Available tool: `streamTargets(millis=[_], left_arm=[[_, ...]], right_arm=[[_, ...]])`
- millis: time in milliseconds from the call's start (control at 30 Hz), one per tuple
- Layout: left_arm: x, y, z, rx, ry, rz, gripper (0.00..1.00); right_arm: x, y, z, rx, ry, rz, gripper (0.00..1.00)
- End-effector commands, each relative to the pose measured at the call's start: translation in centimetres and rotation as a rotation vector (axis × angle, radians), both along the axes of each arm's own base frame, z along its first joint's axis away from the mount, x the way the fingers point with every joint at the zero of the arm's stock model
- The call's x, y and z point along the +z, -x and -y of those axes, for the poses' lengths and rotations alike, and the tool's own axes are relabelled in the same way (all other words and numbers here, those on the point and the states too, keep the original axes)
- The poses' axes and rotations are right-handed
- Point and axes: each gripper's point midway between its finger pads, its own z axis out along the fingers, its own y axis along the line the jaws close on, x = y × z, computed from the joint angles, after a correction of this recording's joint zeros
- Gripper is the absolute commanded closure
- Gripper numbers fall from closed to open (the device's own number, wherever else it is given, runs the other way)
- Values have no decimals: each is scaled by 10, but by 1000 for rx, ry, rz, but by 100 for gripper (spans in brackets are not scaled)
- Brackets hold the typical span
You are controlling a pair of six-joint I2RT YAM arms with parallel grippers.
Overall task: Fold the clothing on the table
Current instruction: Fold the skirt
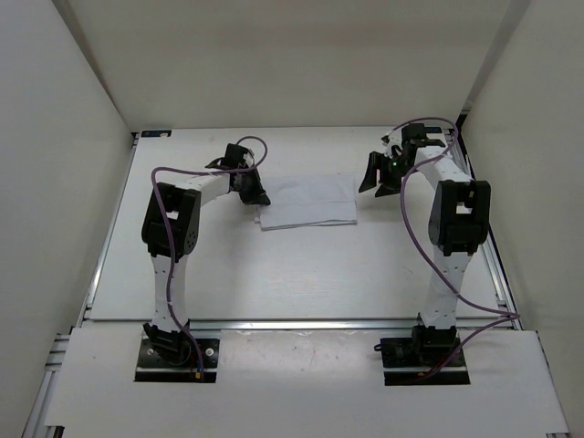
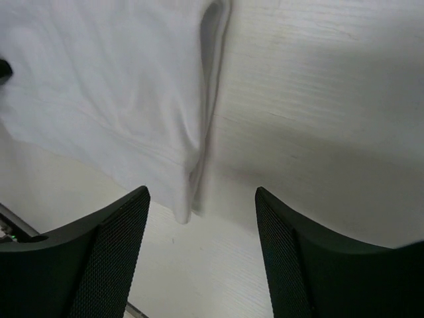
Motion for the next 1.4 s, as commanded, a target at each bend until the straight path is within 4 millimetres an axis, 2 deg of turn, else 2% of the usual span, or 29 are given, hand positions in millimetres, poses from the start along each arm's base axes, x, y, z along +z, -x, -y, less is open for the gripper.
streamTargets(millis=[0, 67, 100, 267, 367, 400, 533, 633, 733, 767, 800, 900, 933, 967, 1000, 1067, 1133, 1200, 1233, 1267, 1367], left_arm=[[-22, 16, -11, -23, -99, -66, 100], [-19, 13, -10, -23, -98, -57, 100], [-18, 15, -6, -29, -92, -58, 100], [-18, 20, -3, -37, -81, -67, 100], [-14, 23, 0, -43, -65, -64, 100], [-15, 22, -4, -30, -64, -67, 100], [-12, 30, 2, -50, -64, -64, 100], [-11, 31, 1, -45, -57, -63, 100], [-14, 35, 7, -62, -54, -66, 100], [-15, 37, 8, -63, -48, -78, 100], [-14, 39, 10, -72, -43, -76, 100], [9, 34, 17, -89, 22, -36, 100], [25, 26, 15, -81, 35, 7, 92], [41, 22, 16, -79, 50, 43, 76], [52, 17, 11, -65, 62, 68, 69], [76, 11, 4, -50, 73, 113, 58], [85, 7, -6, -36, 70, 129, 52], [79, 7, -17, -19, 43, 131, 50], [73, 9, -21, -9, 31, 119, 50], [66, 11, -26, -1, 20, 108, 51], [40, 24, -26, 15, -5, 71, 52]], right_arm=[[24, -21, -21, 22, -181, 108, 29], [23, -25, -26, 15, -232, 103, 28], [14, -26, -32, 20, -243, 86, 28], [-6, -29, -54, 40, -228, 59, 29], [-21, -30, -61, 35, -175, 37, 33], [-23, -29, -61, 28, -179, 27, 35], [-37, -20, -72, 5, -227, -37, 42], [-37, -10, -86, 12, -305, -65, 54], [-33, 2, -100, 9, -383, -92, 97], [-31, 4, -102, 9, -387, -75, 100], [-25, 1, -97, -4, -376, -47, 100], [-29, 4, -81, -43, -303, -50, 100], [-27, 4, -77, -47, -295, -49, 100], [-31, 5, -72, -63, -269, -68, 100], [-27, 4, -67, -65, -262, -61, 100], [-32, 9, -49, -92, -217, -84, 100], [-32, 13, -36, -111, -184, -87, 100], [-40, 25, -22, -122, -134, -118, 100], [-35, 24, -17, -124, -125, -102, 100], [-39, 30, -12, -128, -107, -122, 100], [-35, 38, 3, -143, -70, -122, 100]])
